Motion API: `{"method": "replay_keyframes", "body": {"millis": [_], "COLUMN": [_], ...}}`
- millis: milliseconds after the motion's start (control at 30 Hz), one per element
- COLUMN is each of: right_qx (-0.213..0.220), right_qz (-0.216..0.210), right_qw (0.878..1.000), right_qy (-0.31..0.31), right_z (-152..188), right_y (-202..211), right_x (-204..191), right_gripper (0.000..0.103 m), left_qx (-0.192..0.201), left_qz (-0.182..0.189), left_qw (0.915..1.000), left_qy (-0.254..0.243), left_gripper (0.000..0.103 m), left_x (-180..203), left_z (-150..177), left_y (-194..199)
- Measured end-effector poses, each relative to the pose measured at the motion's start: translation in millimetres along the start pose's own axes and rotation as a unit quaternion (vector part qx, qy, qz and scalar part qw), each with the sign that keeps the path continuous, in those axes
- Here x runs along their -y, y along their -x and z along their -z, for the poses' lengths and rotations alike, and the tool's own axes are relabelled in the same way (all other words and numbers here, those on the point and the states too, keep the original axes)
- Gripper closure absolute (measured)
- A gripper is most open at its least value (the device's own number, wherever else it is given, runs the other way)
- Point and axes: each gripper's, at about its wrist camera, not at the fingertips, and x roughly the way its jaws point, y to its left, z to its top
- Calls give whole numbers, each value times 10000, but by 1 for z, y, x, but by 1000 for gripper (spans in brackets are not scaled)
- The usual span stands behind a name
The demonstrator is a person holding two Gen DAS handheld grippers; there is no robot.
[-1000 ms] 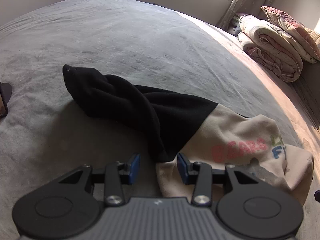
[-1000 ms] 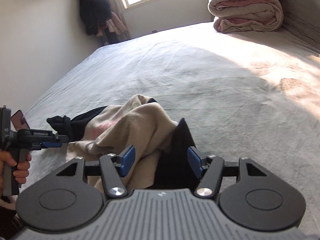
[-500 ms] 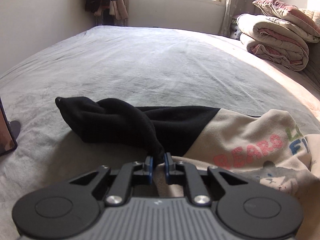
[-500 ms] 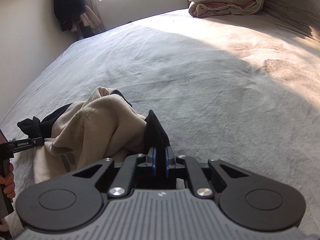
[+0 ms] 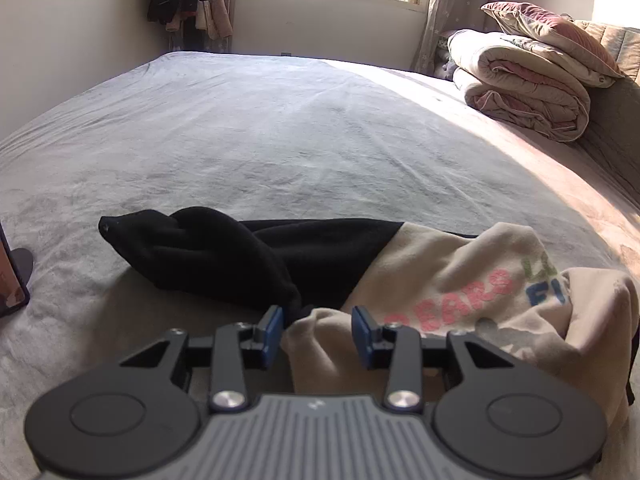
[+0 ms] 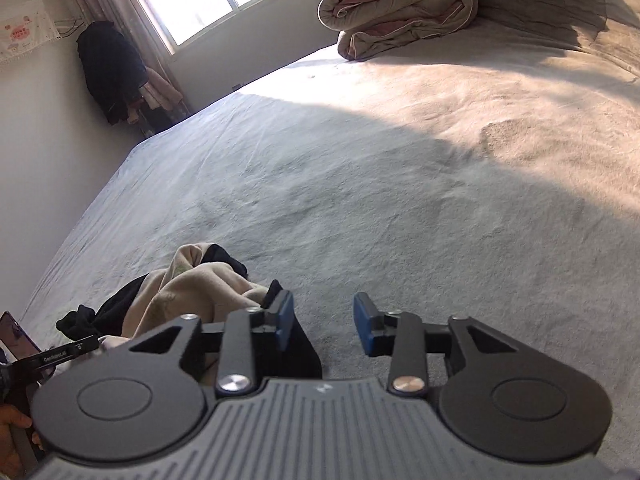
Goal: Fold clothes
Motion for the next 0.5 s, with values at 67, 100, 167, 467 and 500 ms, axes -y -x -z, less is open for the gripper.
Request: {"method": "replay_keyframes", "body": {"millis": [67, 100, 167, 467, 500], "right_qx": [-95, -164, -344, -819, -792], "right_qz": [-70, -89, -84, 229, 261], "right_qw": [9998, 9995, 9987, 9924, 9919], "right_qy": [168, 256, 374, 893, 962], "right_z": [4, 6, 11, 31, 32], "right_y": [-5, -9, -19, -60, -60], "right_x": [-10, -14, -21, -34, -35], "right_gripper": [47, 47, 47, 47, 48], "left_qx": [-39, -65, -162, -525, -533], "left_qz": [240, 388, 943, 2105, 2037], "left_qw": [9997, 9992, 9952, 9659, 9651], "left_qy": [-13, -36, -216, -1410, -1559], "left_gripper": [57, 55, 45, 40, 40], "left_x": [5, 8, 20, 101, 108], "left_z": [3, 4, 8, 53, 58], "left_y": [9, 14, 21, 32, 30]}}
